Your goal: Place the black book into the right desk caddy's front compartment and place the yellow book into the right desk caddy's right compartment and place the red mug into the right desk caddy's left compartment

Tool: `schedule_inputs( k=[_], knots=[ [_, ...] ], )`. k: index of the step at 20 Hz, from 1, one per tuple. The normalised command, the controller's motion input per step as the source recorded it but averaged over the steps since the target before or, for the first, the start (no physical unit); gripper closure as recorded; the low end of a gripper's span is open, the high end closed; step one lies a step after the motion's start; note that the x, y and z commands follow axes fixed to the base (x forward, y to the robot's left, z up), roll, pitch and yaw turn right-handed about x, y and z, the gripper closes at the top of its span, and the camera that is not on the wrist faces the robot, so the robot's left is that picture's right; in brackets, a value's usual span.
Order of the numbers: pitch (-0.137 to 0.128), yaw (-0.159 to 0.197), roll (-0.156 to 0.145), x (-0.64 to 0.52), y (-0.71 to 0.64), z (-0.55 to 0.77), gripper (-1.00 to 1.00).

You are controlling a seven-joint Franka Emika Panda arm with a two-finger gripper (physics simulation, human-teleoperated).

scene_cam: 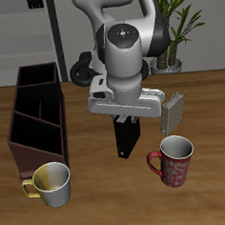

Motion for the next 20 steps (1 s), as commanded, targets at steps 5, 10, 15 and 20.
schedule_inputs(
  k=[5, 10, 15, 20],
  knots=[
    [-0.036, 0.159, -0.009, -0.34, -0.30, 0.47, 1.00],
    [0.003, 0.115, -0.034, -0.45, -0.44, 0.35, 1.00],
    [-0.002, 0.155, -0.051, -0.56, -0.53, 0.30, 1.00],
    [-0.004, 0.109, -0.022, -0.44, -0.25, 0.20, 1.00]
  ],
)
